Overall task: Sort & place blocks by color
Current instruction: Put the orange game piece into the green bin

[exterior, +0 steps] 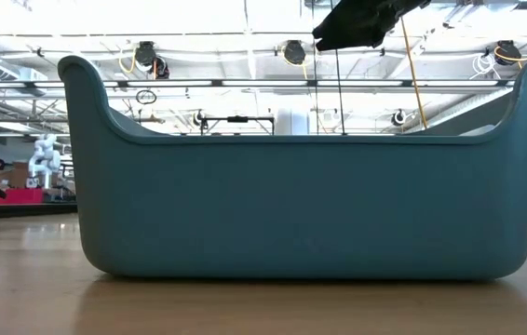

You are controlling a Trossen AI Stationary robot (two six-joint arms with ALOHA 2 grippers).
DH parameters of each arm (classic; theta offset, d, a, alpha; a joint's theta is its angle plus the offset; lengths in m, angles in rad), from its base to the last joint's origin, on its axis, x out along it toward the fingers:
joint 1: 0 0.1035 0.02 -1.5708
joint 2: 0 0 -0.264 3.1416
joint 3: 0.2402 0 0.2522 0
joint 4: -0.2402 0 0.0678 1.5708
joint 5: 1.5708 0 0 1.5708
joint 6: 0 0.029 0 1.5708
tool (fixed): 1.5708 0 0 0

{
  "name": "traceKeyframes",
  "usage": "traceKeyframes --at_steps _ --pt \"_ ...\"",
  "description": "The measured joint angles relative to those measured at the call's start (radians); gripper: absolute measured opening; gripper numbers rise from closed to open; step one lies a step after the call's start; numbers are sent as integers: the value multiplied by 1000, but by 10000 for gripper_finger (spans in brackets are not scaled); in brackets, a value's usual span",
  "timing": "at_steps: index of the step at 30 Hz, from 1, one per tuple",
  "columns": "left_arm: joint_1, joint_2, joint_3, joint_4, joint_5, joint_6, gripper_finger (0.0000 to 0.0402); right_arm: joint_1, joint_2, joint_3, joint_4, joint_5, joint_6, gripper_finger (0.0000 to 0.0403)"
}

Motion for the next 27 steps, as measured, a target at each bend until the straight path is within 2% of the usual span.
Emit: traceKeyframes --at_steps 5,12,20,24,27 --pt "1 0 -2 3 -1 35 239 0 0 0 0 0 0 228" --pt "31 -1 -1 14 -2 103 134 0 0 0 0 0 0 228" --pt "127 -1 4 5 -3 225 135 0 0 0 16 0 0 228" --pt "198 -1 12 3 -18 215 135 0 0 0 15 0 0 228" --pt "257 -1 23 2 -54 203 150 0 0 0 15 0 0 228"
